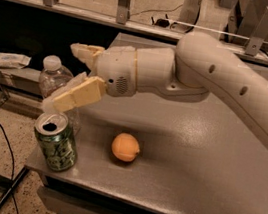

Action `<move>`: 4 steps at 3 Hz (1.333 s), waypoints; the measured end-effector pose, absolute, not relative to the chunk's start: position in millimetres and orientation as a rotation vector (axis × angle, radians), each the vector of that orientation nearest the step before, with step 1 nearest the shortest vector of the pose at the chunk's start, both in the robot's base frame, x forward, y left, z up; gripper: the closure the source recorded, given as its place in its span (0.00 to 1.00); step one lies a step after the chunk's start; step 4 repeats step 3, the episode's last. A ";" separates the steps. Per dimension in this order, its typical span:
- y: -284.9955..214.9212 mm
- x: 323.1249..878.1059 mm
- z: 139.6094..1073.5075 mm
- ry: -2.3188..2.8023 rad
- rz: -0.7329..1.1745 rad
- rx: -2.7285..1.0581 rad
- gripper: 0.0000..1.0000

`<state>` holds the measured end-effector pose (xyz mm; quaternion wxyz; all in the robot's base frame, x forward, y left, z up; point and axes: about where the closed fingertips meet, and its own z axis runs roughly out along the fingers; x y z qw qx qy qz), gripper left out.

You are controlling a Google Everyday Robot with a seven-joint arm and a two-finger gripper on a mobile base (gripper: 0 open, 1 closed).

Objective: Move water bottle near green can

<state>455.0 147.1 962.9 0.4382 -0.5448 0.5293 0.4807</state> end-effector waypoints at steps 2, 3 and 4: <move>96.0 499.8 968.3 1.393 1.083 -1.272 0.00; 85.4 510.0 968.7 1.410 1.057 -1.258 0.00; 85.4 510.0 968.7 1.410 1.057 -1.258 0.00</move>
Offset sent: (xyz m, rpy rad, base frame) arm 0.1032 -0.1078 0.0025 -0.0726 -0.0124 -0.2678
